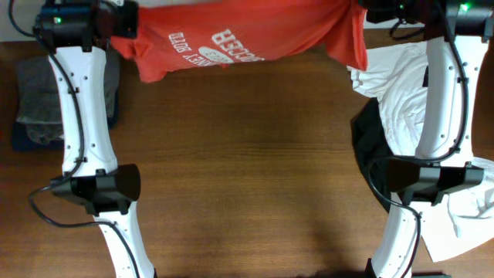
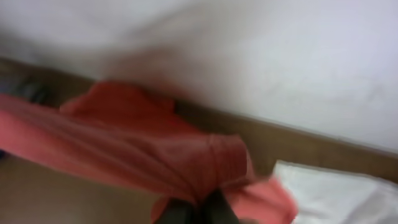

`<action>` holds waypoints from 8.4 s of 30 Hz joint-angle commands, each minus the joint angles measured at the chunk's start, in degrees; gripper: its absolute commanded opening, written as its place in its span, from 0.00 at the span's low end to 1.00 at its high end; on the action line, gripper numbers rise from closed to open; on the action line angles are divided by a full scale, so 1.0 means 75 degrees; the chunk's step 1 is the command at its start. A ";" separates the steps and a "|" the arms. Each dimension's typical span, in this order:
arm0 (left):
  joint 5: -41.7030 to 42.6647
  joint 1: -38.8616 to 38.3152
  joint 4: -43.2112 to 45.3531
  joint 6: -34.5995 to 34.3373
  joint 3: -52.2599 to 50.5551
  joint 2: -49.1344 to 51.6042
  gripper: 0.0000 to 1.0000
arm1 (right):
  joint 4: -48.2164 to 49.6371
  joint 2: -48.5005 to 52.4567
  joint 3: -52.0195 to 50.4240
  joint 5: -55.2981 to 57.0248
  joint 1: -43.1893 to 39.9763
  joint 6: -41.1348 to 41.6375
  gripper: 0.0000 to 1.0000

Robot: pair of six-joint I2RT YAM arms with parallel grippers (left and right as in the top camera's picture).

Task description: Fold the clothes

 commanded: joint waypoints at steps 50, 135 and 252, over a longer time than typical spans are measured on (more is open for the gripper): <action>0.0545 0.0047 -0.2940 -0.0017 -0.3888 -0.2777 0.00 | -0.3348 -0.3931 -0.6175 0.1422 -0.0006 0.0067 0.04; -0.0099 0.0020 0.2745 -0.1647 -1.1097 -0.3759 0.00 | 0.2136 -0.3710 -1.2957 0.1026 0.0093 0.0988 0.04; 0.1247 -0.0586 0.3946 -0.0583 -0.8279 -0.2457 0.75 | 0.2629 -0.1725 -0.8743 0.2629 -0.0402 0.1897 0.04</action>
